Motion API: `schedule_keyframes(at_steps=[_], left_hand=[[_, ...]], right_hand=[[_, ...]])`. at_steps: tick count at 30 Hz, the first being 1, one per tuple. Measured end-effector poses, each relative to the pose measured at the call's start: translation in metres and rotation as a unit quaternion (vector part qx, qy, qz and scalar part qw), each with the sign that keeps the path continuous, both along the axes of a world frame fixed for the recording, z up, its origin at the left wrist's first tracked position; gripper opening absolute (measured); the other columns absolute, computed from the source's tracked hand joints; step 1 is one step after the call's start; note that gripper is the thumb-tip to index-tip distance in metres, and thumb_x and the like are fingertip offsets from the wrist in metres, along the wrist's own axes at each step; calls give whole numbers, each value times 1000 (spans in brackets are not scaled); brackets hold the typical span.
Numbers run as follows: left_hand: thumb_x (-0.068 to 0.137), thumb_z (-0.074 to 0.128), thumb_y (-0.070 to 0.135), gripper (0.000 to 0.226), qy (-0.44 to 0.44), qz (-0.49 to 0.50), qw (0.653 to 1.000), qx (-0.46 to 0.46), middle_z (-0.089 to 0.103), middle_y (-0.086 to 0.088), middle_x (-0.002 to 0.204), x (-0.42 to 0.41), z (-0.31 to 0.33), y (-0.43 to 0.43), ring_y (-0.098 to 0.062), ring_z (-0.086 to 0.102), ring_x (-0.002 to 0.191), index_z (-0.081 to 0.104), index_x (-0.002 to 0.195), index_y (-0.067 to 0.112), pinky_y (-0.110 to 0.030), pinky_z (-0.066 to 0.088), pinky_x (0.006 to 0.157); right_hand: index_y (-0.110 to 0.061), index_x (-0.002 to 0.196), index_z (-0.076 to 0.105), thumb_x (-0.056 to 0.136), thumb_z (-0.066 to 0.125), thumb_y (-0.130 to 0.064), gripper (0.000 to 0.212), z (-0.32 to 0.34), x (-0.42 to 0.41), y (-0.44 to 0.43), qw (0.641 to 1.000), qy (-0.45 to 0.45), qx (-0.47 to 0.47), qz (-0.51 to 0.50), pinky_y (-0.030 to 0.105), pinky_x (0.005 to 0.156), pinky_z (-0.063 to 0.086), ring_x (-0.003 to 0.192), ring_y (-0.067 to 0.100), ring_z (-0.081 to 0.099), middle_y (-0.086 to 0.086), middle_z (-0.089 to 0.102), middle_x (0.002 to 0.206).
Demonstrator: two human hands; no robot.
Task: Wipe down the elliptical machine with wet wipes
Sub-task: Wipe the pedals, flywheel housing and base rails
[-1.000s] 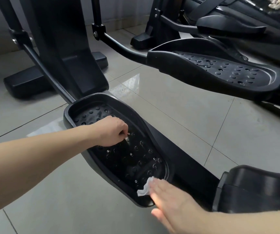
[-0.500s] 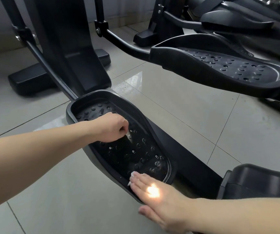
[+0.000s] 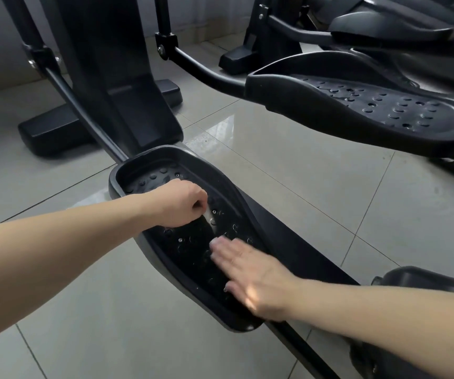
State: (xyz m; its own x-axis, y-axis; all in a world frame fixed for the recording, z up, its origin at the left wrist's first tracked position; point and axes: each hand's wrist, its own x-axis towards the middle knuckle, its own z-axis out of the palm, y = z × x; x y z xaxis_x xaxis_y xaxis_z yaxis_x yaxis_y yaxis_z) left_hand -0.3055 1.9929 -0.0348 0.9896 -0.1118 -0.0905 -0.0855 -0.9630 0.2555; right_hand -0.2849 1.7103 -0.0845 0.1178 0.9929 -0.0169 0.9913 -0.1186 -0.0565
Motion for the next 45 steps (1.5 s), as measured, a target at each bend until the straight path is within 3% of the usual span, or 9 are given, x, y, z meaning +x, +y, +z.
schedule_keyframes(at_steps=[3,7,13,22,26,29,32,34,45], left_hand=[[93,55,24,17,2,-1,1000,7,69,8,87,0,0,0,-16,62,86,71,88,22,-31,48,86],[92,54,25,18,-2,1,1000,7,69,10,87,2,-3,4,-13,63,84,71,87,24,-33,51,86],[94,55,24,19,-6,10,1000,5,71,13,96,0,3,10,-12,63,94,73,93,26,-30,49,89],[90,53,27,18,-20,69,997,4,69,13,88,-1,12,30,-14,64,87,71,88,27,-36,54,84],[90,55,26,17,-8,85,996,2,69,13,88,-4,14,34,-15,63,86,72,89,27,-35,54,85],[91,55,27,18,-3,92,996,-12,69,14,91,-3,17,34,-12,63,88,73,93,29,-35,55,86],[90,56,25,19,2,97,995,-15,70,12,94,-2,20,32,-15,64,90,74,94,27,-35,53,88],[89,56,23,18,5,99,995,-12,70,11,95,-1,19,32,-16,63,91,73,93,25,-34,52,89],[86,55,27,16,9,108,994,-30,68,13,89,3,13,42,-13,62,84,70,87,27,-36,53,85]], right_hand=[[0,158,28,107,26,-41,65,-3,12,-5,993,-14,-6,-116,48,124,26,158,26,6,15,14,169],[-1,160,17,108,25,-44,68,-2,-11,-6,996,31,-25,-78,48,127,10,158,24,-3,13,4,170],[4,150,44,108,10,-51,77,-5,5,-25,984,-79,-19,-162,42,118,21,152,30,29,20,34,162],[4,159,16,103,4,-65,89,1,50,42,989,-95,-72,-92,46,125,-2,158,30,-6,20,5,169],[5,158,18,106,17,-56,80,17,66,72,995,-85,-18,-59,46,127,0,158,31,-5,21,11,168],[10,149,40,101,46,-20,57,37,82,106,986,-112,112,-45,50,125,22,153,38,26,26,38,158],[0,120,69,83,64,7,38,49,101,132,957,-29,261,-121,47,101,51,117,37,63,15,71,121],[-4,101,75,84,68,9,22,50,108,137,936,41,303,-175,45,82,58,99,31,64,7,74,101],[-10,93,77,83,78,4,18,37,93,85,928,133,273,-216,7,80,43,89,12,57,-8,61,88]])
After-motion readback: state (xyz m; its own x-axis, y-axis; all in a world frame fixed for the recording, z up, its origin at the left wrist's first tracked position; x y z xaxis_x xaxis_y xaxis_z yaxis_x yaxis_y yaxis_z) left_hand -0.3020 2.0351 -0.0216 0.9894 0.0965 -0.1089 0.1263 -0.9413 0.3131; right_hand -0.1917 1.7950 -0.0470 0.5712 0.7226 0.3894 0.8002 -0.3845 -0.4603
